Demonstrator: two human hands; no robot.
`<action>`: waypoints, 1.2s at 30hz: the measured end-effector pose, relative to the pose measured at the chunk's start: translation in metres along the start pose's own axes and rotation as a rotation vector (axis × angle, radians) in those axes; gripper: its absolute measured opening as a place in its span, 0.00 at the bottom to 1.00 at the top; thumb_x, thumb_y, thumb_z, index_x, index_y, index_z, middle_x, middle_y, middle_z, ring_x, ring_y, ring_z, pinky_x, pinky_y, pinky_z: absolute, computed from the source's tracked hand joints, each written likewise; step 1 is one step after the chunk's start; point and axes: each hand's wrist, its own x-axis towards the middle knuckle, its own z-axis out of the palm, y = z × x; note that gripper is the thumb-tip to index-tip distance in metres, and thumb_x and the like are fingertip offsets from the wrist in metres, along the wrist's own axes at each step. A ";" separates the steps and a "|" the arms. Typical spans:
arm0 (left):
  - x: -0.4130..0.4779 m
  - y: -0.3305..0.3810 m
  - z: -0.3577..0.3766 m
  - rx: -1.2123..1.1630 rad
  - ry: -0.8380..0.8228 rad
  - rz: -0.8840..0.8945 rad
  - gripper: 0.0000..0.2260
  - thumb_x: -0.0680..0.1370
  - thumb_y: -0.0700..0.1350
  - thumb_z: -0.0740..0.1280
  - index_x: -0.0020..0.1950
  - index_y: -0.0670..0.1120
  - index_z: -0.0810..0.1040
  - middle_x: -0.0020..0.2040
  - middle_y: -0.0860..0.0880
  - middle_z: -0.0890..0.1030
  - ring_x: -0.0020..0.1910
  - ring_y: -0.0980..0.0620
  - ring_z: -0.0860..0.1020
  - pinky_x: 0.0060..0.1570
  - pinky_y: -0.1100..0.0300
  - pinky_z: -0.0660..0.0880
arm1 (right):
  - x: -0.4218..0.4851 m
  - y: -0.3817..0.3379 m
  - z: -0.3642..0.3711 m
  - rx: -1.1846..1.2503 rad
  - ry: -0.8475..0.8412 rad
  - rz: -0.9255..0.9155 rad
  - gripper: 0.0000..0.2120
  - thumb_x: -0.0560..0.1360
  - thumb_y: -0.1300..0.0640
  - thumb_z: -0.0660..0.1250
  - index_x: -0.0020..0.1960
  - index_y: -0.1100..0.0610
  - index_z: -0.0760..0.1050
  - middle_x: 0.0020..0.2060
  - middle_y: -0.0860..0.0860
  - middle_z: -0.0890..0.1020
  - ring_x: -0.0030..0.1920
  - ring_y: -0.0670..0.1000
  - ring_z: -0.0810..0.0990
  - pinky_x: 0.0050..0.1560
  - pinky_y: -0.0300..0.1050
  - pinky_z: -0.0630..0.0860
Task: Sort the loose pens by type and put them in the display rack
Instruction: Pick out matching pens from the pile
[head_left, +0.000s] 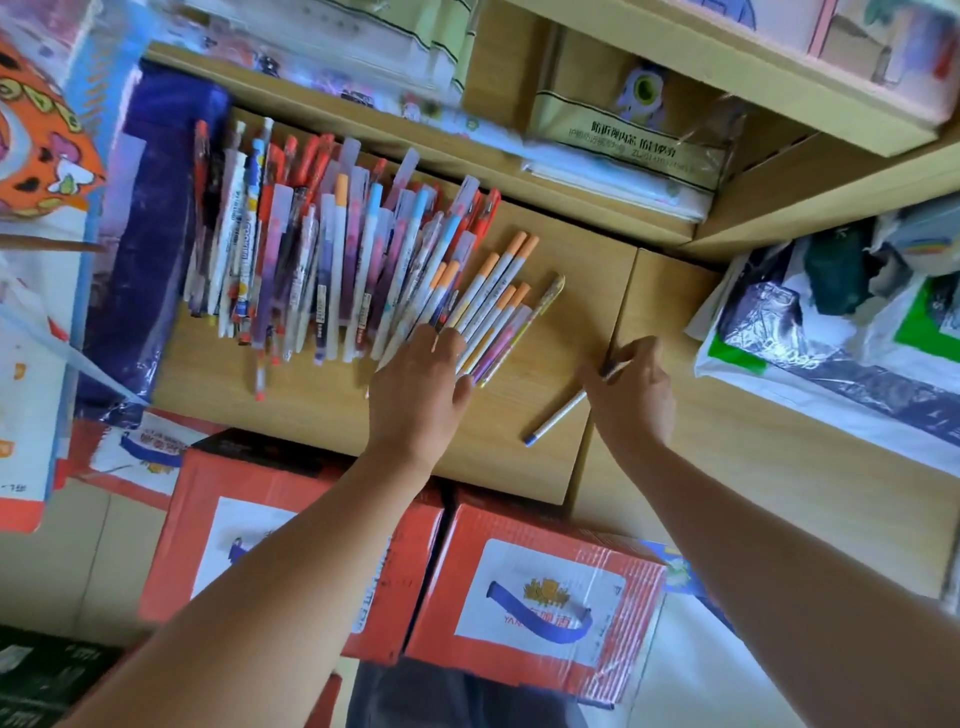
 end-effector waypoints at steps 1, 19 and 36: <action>0.000 0.003 0.001 -0.006 -0.022 -0.013 0.11 0.74 0.46 0.70 0.53 0.46 0.74 0.46 0.47 0.76 0.39 0.48 0.77 0.28 0.58 0.71 | -0.003 0.002 0.003 0.010 -0.038 -0.010 0.16 0.72 0.53 0.70 0.52 0.57 0.66 0.40 0.54 0.79 0.40 0.57 0.78 0.38 0.47 0.73; -0.009 0.003 0.010 0.023 -0.032 -0.083 0.13 0.77 0.52 0.67 0.55 0.47 0.71 0.47 0.50 0.78 0.39 0.51 0.78 0.29 0.60 0.66 | 0.021 -0.023 0.015 0.139 -0.104 -0.242 0.13 0.73 0.54 0.72 0.52 0.56 0.70 0.37 0.45 0.76 0.34 0.38 0.73 0.32 0.30 0.67; -0.010 0.005 0.011 0.025 -0.013 -0.156 0.13 0.77 0.46 0.66 0.60 0.43 0.71 0.49 0.46 0.80 0.39 0.50 0.79 0.28 0.61 0.66 | 0.026 0.006 -0.007 -0.250 -0.169 -0.296 0.08 0.71 0.57 0.69 0.49 0.52 0.74 0.43 0.49 0.80 0.40 0.50 0.77 0.36 0.43 0.70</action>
